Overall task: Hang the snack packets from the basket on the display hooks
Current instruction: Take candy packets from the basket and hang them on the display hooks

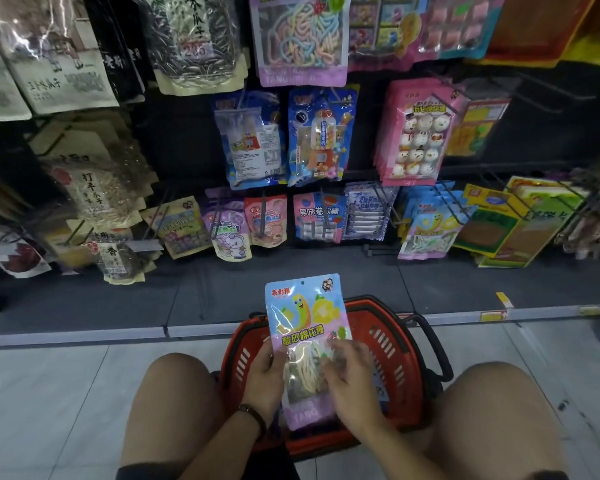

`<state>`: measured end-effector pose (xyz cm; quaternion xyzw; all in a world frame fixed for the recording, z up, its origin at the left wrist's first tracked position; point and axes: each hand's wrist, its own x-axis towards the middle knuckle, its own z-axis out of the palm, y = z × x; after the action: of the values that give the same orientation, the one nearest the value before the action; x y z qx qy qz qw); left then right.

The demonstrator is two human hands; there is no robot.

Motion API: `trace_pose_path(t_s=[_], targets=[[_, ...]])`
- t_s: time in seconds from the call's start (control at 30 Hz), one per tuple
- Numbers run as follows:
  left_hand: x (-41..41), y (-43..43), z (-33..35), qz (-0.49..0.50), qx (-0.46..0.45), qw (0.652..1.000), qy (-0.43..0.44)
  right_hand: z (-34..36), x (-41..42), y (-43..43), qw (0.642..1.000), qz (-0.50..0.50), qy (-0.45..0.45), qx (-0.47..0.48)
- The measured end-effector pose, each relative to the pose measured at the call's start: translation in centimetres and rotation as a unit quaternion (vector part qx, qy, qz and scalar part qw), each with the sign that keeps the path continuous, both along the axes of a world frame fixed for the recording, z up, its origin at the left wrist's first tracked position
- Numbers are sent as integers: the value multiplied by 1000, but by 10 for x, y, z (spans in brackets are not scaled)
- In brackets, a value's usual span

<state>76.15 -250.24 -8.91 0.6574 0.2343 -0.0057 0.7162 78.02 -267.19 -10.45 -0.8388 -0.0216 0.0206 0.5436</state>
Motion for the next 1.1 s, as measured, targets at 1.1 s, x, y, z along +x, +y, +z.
trace_pose_path(t_s=[1.1], targets=[[186, 35, 343, -99, 166, 924, -331, 355, 217, 0, 958, 55, -223, 173]])
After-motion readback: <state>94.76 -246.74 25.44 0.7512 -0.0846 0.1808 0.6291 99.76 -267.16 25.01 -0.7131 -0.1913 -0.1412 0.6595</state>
